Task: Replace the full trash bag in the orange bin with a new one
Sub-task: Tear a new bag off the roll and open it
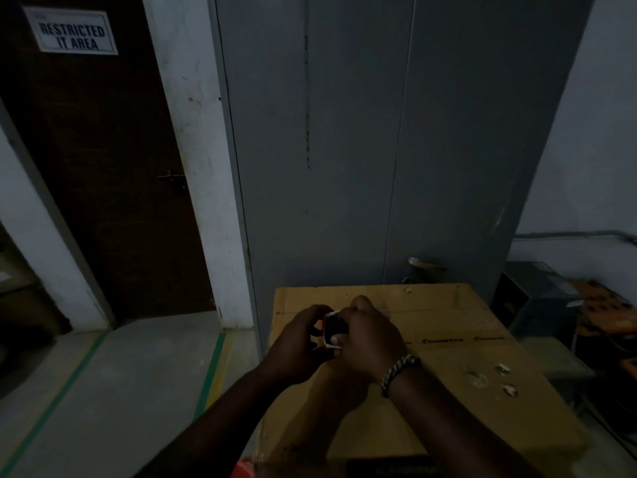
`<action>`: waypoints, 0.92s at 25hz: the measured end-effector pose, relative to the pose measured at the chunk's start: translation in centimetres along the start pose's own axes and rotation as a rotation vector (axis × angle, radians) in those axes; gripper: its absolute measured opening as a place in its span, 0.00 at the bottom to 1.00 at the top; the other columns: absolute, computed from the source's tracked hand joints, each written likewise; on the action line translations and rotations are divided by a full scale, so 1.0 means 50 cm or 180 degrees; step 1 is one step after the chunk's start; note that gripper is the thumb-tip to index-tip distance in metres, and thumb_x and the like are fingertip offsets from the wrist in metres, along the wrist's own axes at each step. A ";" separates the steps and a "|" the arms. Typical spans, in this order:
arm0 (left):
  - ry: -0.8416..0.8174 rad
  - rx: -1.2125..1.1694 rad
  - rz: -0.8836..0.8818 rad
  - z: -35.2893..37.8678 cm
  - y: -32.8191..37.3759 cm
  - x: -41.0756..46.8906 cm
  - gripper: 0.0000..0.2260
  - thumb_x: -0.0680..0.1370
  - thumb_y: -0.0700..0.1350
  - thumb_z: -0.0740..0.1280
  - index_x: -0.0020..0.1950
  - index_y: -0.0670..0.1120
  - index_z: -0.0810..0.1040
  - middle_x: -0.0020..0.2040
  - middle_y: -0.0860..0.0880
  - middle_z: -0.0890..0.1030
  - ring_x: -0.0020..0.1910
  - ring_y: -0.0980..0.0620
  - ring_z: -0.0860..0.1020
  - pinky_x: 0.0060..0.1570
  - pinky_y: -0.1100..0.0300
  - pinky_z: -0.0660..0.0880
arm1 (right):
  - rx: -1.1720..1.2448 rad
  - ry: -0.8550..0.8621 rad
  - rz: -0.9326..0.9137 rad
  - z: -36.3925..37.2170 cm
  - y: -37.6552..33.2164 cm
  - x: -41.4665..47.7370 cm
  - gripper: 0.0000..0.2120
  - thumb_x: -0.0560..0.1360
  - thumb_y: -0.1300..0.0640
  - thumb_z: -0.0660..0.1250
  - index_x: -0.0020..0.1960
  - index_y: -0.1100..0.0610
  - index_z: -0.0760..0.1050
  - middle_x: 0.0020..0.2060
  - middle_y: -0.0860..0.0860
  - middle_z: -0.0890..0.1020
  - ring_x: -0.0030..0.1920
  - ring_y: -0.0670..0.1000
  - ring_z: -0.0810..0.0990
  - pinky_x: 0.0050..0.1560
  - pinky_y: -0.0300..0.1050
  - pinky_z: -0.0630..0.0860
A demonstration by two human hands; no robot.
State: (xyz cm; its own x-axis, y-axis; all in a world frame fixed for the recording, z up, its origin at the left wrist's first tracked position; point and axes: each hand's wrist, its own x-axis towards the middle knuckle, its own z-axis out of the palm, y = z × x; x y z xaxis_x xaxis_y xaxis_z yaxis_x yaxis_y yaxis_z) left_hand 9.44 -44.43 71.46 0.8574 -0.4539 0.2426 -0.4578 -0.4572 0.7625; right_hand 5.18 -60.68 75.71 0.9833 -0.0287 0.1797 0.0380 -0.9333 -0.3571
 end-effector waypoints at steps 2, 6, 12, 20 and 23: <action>0.0020 0.0090 0.0051 0.001 0.002 -0.006 0.28 0.71 0.52 0.77 0.67 0.60 0.69 0.64 0.61 0.72 0.57 0.60 0.76 0.50 0.55 0.81 | -0.0062 0.0062 -0.0067 0.005 -0.003 -0.005 0.18 0.74 0.48 0.72 0.63 0.50 0.77 0.57 0.48 0.69 0.54 0.51 0.77 0.53 0.48 0.80; 0.0173 0.0202 0.0115 -0.003 0.003 -0.010 0.25 0.72 0.52 0.77 0.65 0.60 0.70 0.62 0.60 0.74 0.54 0.61 0.77 0.48 0.56 0.81 | 0.0021 0.0270 -0.0259 0.000 0.000 -0.013 0.14 0.73 0.51 0.72 0.58 0.52 0.80 0.54 0.47 0.71 0.52 0.50 0.75 0.49 0.45 0.79; 0.0260 0.0207 0.0111 0.001 -0.011 -0.010 0.27 0.71 0.53 0.77 0.66 0.60 0.70 0.63 0.61 0.75 0.57 0.60 0.77 0.51 0.57 0.81 | 0.0442 0.0598 -0.0356 -0.024 -0.002 -0.013 0.02 0.74 0.57 0.70 0.46 0.53 0.80 0.49 0.45 0.77 0.47 0.48 0.78 0.46 0.45 0.80; 0.0211 0.0352 0.0139 0.011 -0.018 -0.020 0.30 0.72 0.53 0.76 0.71 0.56 0.67 0.68 0.56 0.72 0.60 0.57 0.75 0.56 0.61 0.79 | 0.1451 0.0914 0.0152 -0.056 0.023 -0.011 0.02 0.76 0.59 0.70 0.45 0.54 0.79 0.41 0.49 0.81 0.43 0.49 0.81 0.35 0.37 0.73; 0.0142 0.0301 0.0147 0.010 -0.017 -0.025 0.33 0.71 0.52 0.78 0.71 0.56 0.65 0.68 0.56 0.70 0.62 0.57 0.74 0.59 0.62 0.77 | 0.1868 0.1144 0.0266 -0.061 0.038 -0.005 0.03 0.77 0.57 0.70 0.49 0.57 0.80 0.43 0.50 0.83 0.43 0.49 0.83 0.38 0.53 0.83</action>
State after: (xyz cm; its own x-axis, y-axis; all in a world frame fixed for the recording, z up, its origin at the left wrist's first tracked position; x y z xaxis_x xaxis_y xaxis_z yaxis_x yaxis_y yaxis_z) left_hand 8.61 -43.87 70.19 0.8434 -0.4427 0.3043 -0.5155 -0.5076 0.6904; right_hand 4.47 -63.54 77.80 0.8710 -0.3035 0.3863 0.1542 -0.5777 -0.8016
